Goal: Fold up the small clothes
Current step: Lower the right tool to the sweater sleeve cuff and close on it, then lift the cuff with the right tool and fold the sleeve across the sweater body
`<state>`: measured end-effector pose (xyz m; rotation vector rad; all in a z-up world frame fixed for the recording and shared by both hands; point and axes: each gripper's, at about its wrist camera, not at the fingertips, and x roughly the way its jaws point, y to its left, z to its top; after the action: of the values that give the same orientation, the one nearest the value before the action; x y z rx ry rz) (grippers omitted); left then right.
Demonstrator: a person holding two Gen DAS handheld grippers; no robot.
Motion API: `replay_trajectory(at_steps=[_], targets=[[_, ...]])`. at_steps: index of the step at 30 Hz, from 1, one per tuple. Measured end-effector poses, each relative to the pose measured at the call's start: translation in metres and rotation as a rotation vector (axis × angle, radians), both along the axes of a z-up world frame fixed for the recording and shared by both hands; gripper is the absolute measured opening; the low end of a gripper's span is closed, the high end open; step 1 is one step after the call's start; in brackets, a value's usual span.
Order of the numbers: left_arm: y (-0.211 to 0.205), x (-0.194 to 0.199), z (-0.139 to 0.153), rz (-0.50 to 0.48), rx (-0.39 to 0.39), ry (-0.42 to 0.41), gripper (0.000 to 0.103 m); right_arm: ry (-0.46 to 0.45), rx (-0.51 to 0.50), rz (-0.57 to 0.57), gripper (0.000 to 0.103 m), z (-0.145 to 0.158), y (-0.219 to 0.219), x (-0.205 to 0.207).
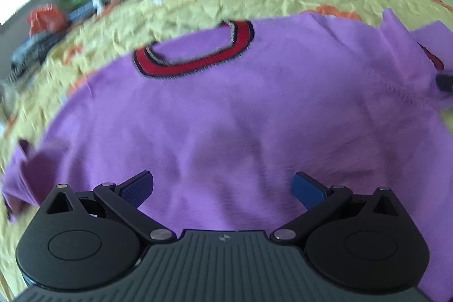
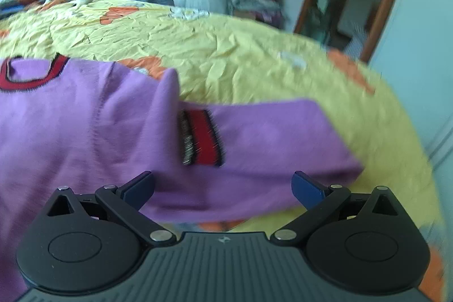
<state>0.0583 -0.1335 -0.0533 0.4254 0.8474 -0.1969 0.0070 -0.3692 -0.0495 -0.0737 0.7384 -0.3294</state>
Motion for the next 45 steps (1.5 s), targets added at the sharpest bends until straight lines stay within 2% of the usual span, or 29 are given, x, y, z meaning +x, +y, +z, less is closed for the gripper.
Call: replay_trajectory(at_steps=[2,4,6,8,12,14,15,18,21,23,24,26,29,30,31,32,33,35,38,41,45], targets=[[0.007,-0.001,0.000,0.019,0.026,-0.029,0.103,0.010,-0.035,0.035,0.103,-0.001,-0.010,0.001],[0.014,0.004,-0.003,0.039,0.026,-0.001,0.103,0.013,0.006,0.057,0.103,-0.002,-0.028,0.005],[0.025,0.007,-0.002,0.063,-0.020,0.020,0.103,-0.006,0.032,0.092,0.103,-0.004,-0.039,0.008],[0.034,0.012,-0.003,0.085,-0.066,0.049,0.103,-0.044,-0.012,0.114,0.103,-0.005,-0.041,0.008],[0.049,0.020,-0.006,0.115,-0.175,0.109,0.103,-0.032,-0.123,0.172,0.103,-0.010,-0.034,0.013],[0.062,0.021,-0.009,0.147,-0.262,0.131,0.103,-0.025,-0.126,0.171,0.103,-0.012,-0.034,0.018],[0.065,0.017,-0.010,0.151,-0.279,0.109,0.103,-0.023,-0.125,0.182,0.103,-0.012,-0.035,0.020],[0.064,0.005,-0.013,0.119,-0.259,0.051,0.103,-0.007,-0.121,0.232,0.093,-0.012,-0.034,0.020],[0.064,0.002,-0.013,0.133,-0.276,0.040,0.103,0.003,-0.135,0.283,0.093,-0.014,-0.028,0.019],[0.064,0.003,-0.013,0.134,-0.276,0.045,0.103,-0.019,-0.164,0.303,0.093,-0.014,-0.024,0.017],[0.063,0.004,-0.012,0.131,-0.269,0.051,0.103,-0.041,-0.139,0.317,0.093,-0.014,-0.024,0.016],[0.065,0.006,-0.012,0.128,-0.268,0.063,0.103,-0.024,-0.110,0.334,0.093,-0.015,-0.025,0.023],[0.068,0.006,-0.014,0.108,-0.265,0.071,0.103,-0.006,-0.142,0.351,0.093,-0.014,-0.021,0.032],[0.068,0.004,-0.014,0.099,-0.264,0.069,0.103,0.003,-0.134,0.353,0.081,-0.012,-0.021,0.034],[0.070,0.003,-0.015,0.094,-0.268,0.062,0.103,0.003,-0.089,0.352,0.065,-0.011,-0.024,0.036],[0.071,0.001,-0.016,0.094,-0.277,0.050,0.103,0.001,-0.018,0.345,0.030,-0.010,-0.030,0.038],[0.072,-0.002,-0.017,0.090,-0.286,0.033,0.103,-0.003,0.013,0.335,0.023,-0.010,-0.034,0.040],[0.074,-0.006,-0.019,0.075,-0.295,0.006,0.103,-0.010,-0.031,0.320,0.011,-0.013,-0.033,0.039],[0.073,-0.005,-0.015,0.045,-0.283,0.044,0.103,-0.037,-0.004,0.293,0.008,-0.012,-0.038,0.032],[0.084,-0.002,-0.010,0.052,-0.342,0.065,0.103,-0.088,0.032,0.241,0.007,0.001,-0.053,0.021],[0.106,-0.003,-0.004,0.072,-0.412,0.084,0.103,-0.166,0.142,0.126,0.007,0.036,-0.102,0.003]])
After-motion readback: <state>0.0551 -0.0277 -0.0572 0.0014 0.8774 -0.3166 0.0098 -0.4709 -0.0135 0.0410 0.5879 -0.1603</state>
